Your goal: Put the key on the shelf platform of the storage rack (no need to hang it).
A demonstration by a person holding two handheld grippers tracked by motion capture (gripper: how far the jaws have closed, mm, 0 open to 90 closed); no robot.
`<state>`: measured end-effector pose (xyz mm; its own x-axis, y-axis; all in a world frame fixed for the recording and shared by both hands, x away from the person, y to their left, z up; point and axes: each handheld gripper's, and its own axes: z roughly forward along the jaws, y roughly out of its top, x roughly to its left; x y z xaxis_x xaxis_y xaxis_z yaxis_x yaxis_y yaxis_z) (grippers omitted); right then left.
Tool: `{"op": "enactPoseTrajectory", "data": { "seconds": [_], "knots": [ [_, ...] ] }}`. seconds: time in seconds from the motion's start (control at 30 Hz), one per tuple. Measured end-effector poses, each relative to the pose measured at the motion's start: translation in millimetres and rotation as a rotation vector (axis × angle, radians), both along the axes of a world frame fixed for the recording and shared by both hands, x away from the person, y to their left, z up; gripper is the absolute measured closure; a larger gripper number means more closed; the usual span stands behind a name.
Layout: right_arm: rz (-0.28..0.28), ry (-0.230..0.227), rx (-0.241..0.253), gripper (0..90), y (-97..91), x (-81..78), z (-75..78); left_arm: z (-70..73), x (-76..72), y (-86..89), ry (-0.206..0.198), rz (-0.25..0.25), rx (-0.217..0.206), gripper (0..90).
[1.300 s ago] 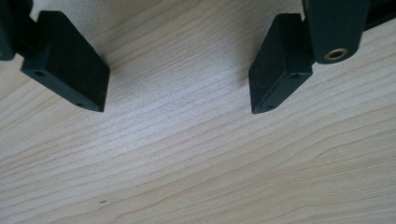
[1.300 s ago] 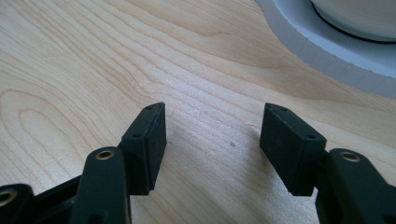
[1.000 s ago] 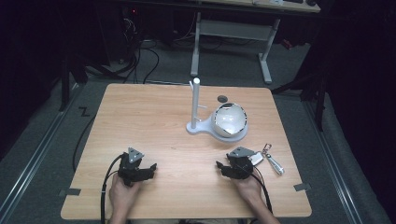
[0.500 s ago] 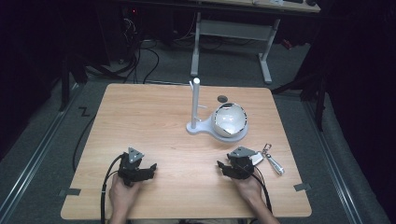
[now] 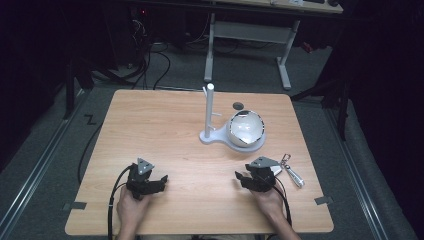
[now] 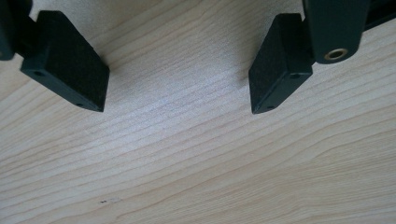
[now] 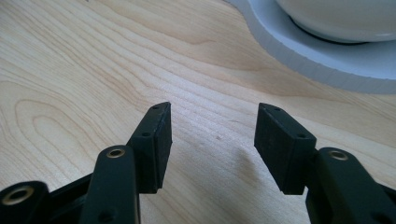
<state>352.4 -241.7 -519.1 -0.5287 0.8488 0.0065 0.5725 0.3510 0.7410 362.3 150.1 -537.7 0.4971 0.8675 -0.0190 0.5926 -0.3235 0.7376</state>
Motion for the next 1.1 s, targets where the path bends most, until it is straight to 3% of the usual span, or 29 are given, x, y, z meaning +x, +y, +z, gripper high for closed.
{"op": "enactPoseTrajectory", "data": {
  "seconds": [0.37,1.1],
  "knots": [
    [-0.008,0.007,0.035,47.4,-7.4,-3.3,5.1,0.0,0.0,-0.1,0.0,0.0,0.001,20.7],
    [-0.041,0.007,0.058,51.6,-27.6,-9.4,14.6,0.0,0.0,-0.1,0.0,0.0,0.001,20.7]
  ]
}}
